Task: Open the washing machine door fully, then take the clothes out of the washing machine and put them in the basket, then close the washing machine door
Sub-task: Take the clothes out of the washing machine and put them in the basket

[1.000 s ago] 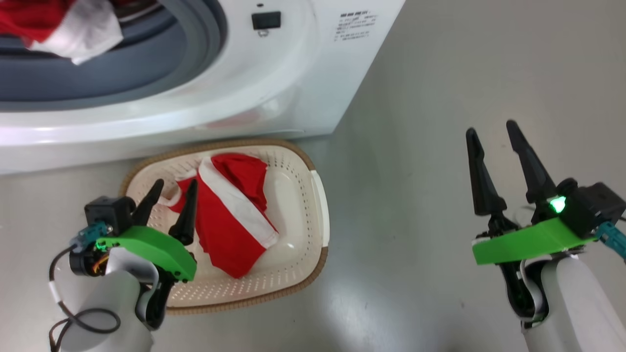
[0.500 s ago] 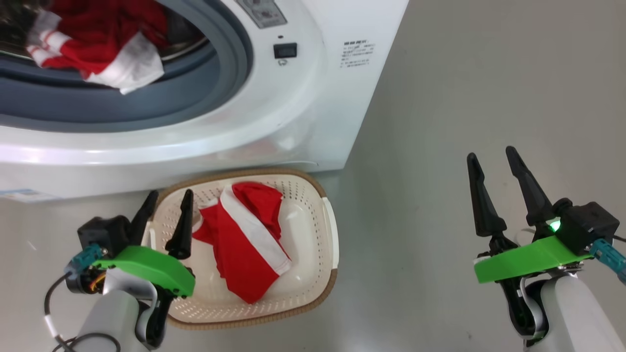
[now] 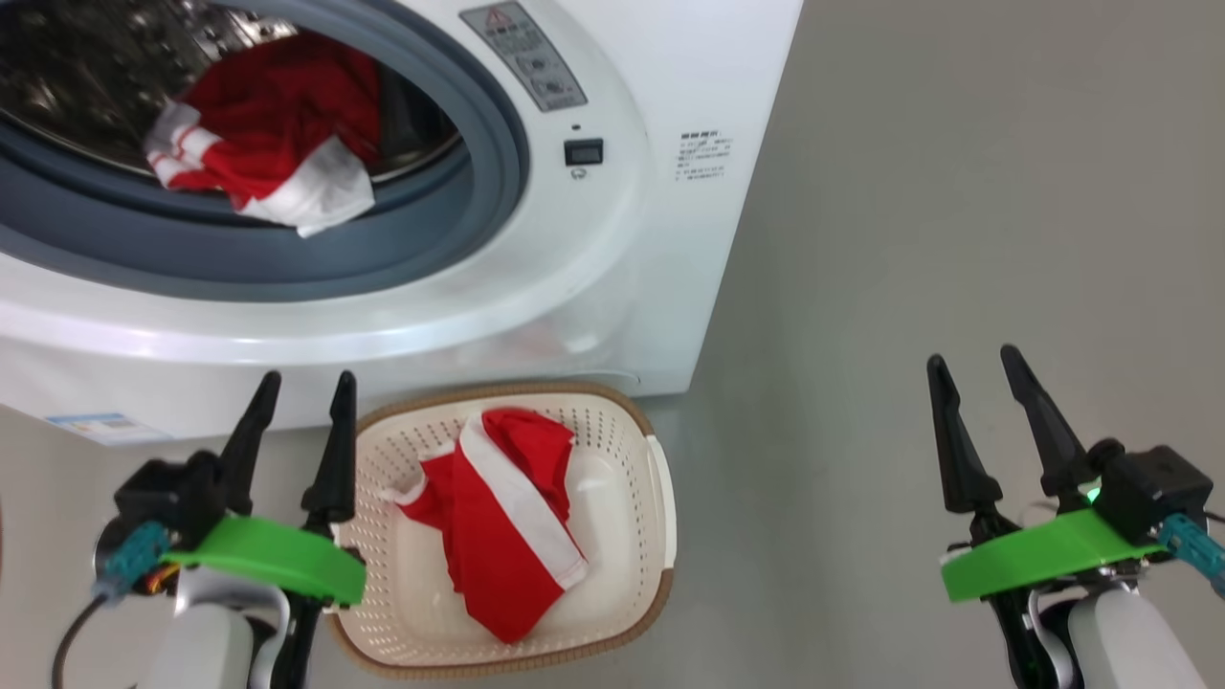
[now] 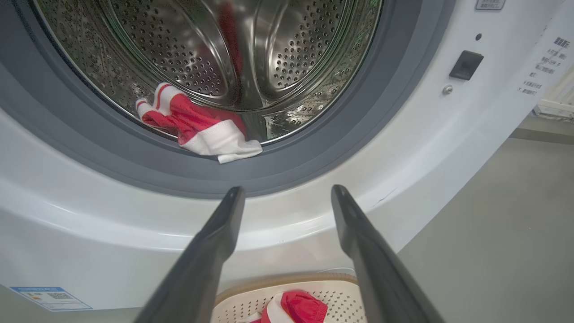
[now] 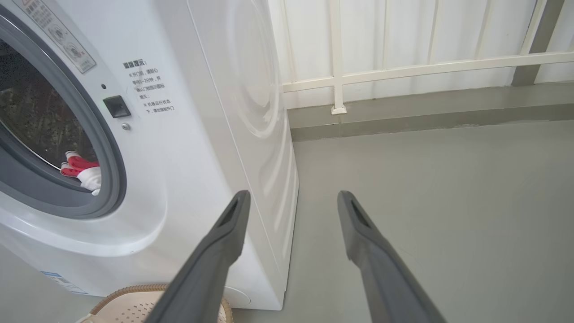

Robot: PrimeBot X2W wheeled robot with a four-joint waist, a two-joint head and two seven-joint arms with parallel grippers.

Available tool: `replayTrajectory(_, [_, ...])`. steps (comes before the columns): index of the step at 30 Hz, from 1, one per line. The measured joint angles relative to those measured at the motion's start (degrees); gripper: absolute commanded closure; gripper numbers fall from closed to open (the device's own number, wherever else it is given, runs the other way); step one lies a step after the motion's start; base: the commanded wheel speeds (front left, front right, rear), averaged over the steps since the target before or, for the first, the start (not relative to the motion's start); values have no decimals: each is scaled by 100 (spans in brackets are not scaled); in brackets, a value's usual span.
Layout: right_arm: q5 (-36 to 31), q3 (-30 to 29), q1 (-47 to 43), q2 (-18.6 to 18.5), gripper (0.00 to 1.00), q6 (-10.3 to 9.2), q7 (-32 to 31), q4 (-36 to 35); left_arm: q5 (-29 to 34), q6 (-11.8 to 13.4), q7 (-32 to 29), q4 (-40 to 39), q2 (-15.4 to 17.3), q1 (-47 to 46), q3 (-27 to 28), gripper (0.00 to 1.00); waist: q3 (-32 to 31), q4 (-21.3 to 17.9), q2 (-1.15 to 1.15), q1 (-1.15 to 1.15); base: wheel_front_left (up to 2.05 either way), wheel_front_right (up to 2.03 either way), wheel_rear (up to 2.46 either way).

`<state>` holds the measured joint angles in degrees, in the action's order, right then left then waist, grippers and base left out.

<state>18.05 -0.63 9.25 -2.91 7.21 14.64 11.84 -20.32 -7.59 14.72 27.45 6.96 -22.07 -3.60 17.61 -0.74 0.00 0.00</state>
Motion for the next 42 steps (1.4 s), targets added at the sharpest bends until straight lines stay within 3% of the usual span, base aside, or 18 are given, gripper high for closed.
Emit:
replayTrajectory(20, [2,-187,-689,25,0,0,-1,-69,434,0,0,-1585,-204,1523,749,0,-653,112,0,0,0,0,0])
replayTrajectory(42, [9,-214,-687,27,0,0,-1,-89,517,0,0,-1419,-268,1432,690,0,-481,138,0,0,0,0,0])
